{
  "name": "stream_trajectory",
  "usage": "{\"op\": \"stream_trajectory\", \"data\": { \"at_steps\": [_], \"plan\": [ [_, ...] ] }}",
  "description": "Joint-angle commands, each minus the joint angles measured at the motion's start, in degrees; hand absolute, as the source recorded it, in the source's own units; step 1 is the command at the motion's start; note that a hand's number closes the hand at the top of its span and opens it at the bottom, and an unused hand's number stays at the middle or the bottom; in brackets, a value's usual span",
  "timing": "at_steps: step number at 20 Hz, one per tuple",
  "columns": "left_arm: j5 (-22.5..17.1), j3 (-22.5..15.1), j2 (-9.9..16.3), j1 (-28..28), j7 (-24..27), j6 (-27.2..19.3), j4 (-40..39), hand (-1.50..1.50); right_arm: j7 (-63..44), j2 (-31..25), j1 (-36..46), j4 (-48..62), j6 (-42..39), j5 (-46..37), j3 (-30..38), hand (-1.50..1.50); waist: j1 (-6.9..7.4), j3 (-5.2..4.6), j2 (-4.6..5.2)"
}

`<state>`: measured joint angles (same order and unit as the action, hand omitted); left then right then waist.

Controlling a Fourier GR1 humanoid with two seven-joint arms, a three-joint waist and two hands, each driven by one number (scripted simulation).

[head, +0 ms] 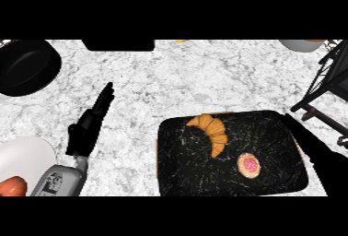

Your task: Pick the cupcake from the tray and place it in the tiered shelf

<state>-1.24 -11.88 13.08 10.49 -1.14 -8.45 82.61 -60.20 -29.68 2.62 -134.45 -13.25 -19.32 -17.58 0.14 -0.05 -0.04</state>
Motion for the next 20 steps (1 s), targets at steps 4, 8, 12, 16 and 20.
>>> {"op": "stream_trajectory", "data": {
  "at_steps": [4, 8, 12, 16, 20],
  "plan": [
    [1.3, 2.1, -1.9, 0.8, 1.9, 0.4, -3.3, 0.0, -9.9, 4.2, 1.3, -2.6, -3.0, -5.8, -3.0, -1.5, -0.25, 0.0, 0.01],
    [1.3, 2.5, -1.1, -0.6, -2.7, 2.0, 2.8, 0.0, -5.9, 6.9, -1.0, -0.3, -2.0, -9.7, -5.4, -1.5, -0.18, 0.04, -0.05],
    [3.2, 3.1, -2.9, 1.6, -0.1, 1.4, -2.5, 0.0, -3.8, 8.1, 0.9, 5.3, -3.2, -9.6, -3.8, -1.5, -0.22, 0.03, 0.03],
    [1.4, 4.8, -1.7, -0.1, -0.2, 4.4, -1.3, 0.0, -5.3, 8.7, -1.4, 3.3, -4.9, -11.1, -3.8, -1.5, -0.27, 0.02, 0.0],
    [4.0, 4.9, -4.1, 1.8, 2.7, 2.9, -5.9, 0.0, 2.5, 10.2, -5.5, 8.5, -1.3, -16.8, -6.0, -1.5, -0.45, 0.04, 0.04]
  ]
}}
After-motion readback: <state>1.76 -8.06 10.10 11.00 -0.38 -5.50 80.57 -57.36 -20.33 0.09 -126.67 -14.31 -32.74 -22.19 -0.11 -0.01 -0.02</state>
